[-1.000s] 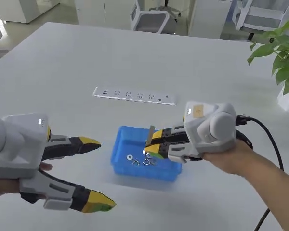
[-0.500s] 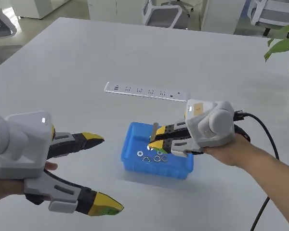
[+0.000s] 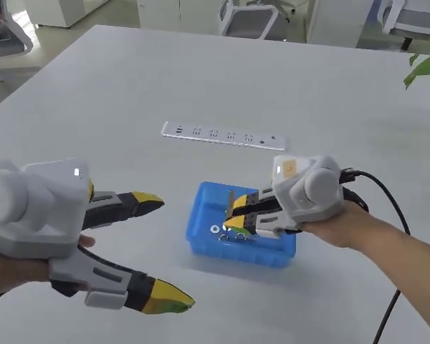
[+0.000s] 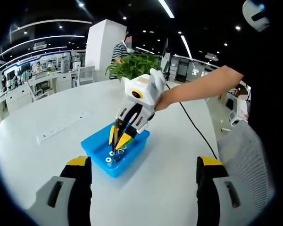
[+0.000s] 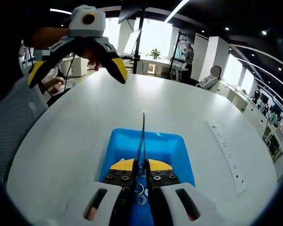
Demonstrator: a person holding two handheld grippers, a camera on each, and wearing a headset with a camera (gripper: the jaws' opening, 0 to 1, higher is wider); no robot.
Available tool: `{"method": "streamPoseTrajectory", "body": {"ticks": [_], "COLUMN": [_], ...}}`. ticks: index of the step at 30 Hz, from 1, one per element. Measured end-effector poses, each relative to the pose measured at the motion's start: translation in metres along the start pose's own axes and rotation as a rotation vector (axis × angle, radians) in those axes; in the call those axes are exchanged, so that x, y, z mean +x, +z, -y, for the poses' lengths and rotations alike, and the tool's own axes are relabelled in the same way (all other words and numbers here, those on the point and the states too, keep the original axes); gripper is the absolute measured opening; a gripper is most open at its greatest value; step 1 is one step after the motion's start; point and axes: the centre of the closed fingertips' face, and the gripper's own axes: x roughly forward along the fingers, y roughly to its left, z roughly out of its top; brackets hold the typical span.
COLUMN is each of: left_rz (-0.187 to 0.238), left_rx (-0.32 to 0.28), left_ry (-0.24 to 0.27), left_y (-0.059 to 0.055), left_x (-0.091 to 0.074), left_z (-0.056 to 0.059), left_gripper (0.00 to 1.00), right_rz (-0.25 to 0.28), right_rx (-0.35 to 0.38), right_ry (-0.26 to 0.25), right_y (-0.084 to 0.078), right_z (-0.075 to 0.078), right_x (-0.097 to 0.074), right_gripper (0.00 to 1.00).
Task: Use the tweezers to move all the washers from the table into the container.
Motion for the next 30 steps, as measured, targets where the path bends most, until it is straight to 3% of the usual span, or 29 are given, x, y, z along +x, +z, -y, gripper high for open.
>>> {"method": "streamPoseTrajectory", "body": {"ticks": [6,13,20,30], "left_rz": [-0.019,-0.009,-0.014,-0.055], "left_rx": [0.023,0.07,0.136,0.192], "left_ry": [0.006,-0.018,-0.068,-0.112], "left_y": [0.006,0.021,0.028,0.028], "left_x": [0.011,0.027,0.045,0.064], "left_z": [-0.015,-0.029,-0.027,-0.034], "left_gripper": [0.91,0.78,0.66,0.49], "right_rz": [0.005,0.011,0.009,0.0], "right_rx": [0.003,0.014,0.013,-0.003], "right_ry": [0.017,0.019,0.02,0.027], "right_y": [-0.001,-0.001,-0.002,-0.003], "right_z": [-0.002,-0.002,-0.001,-0.002], "right_x": [0.005,0.005,0.003,0.003], "right_gripper": [0.09,0.09,0.09,0.09]}}
